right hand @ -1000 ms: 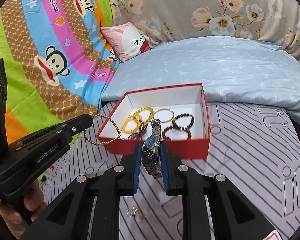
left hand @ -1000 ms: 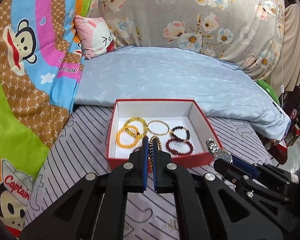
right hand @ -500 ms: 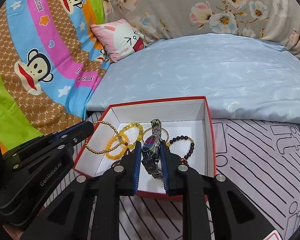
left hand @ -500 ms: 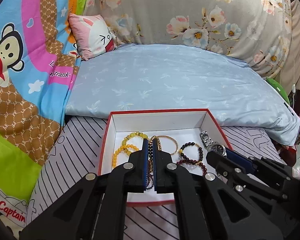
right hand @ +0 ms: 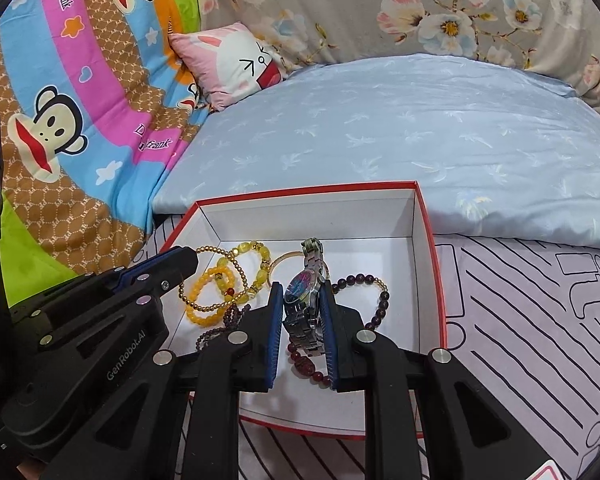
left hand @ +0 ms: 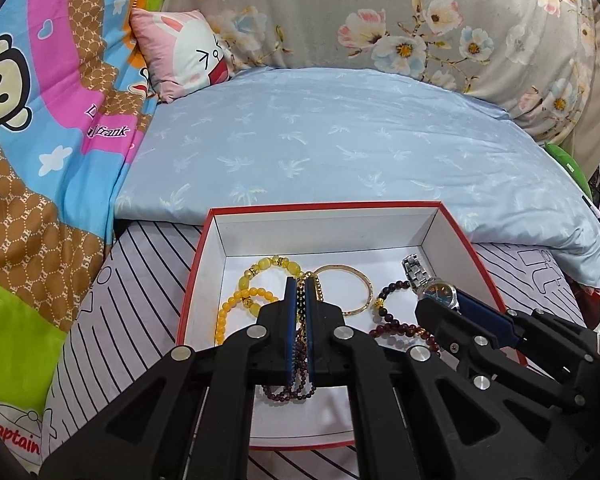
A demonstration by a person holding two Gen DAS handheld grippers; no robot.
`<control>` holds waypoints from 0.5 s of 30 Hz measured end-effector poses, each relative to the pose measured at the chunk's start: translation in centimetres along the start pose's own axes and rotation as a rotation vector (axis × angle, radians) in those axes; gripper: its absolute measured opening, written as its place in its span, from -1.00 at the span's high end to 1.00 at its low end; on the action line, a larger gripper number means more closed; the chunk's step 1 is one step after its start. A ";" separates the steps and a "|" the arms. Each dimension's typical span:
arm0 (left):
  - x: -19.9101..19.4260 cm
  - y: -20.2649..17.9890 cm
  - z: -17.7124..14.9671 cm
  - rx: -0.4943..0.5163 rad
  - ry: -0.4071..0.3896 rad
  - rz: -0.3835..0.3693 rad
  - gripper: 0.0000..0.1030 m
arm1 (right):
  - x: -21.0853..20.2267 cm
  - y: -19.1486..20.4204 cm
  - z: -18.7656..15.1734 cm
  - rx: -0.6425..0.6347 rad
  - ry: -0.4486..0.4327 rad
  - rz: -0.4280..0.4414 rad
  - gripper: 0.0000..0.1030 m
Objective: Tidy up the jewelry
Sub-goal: 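Carry the watch and gold chain into the red box and open both tools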
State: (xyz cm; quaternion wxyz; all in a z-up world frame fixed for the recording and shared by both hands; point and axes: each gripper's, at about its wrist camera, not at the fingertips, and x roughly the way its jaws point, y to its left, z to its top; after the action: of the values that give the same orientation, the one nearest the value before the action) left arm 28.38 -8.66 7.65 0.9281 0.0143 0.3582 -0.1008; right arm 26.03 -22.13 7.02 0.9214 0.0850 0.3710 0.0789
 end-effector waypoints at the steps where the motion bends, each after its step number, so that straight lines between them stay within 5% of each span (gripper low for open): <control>1: 0.1 0.0 0.0 0.000 0.002 0.001 0.93 | 0.1 0.0 0.0 0.000 0.003 -0.001 0.65; 9: 0.6 0.1 -0.2 -0.009 0.010 0.009 0.88 | 0.1 0.0 0.0 0.002 -0.008 -0.020 0.61; 15: 0.0 0.1 -0.4 -0.013 0.014 0.017 0.63 | -0.9 0.4 -0.4 -0.004 -0.012 -0.024 0.60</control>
State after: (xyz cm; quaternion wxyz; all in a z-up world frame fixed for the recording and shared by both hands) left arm 28.13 -8.54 7.40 0.9264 0.0122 0.3652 -0.0904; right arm 25.08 -21.91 7.39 0.9246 0.0791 0.3663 0.0683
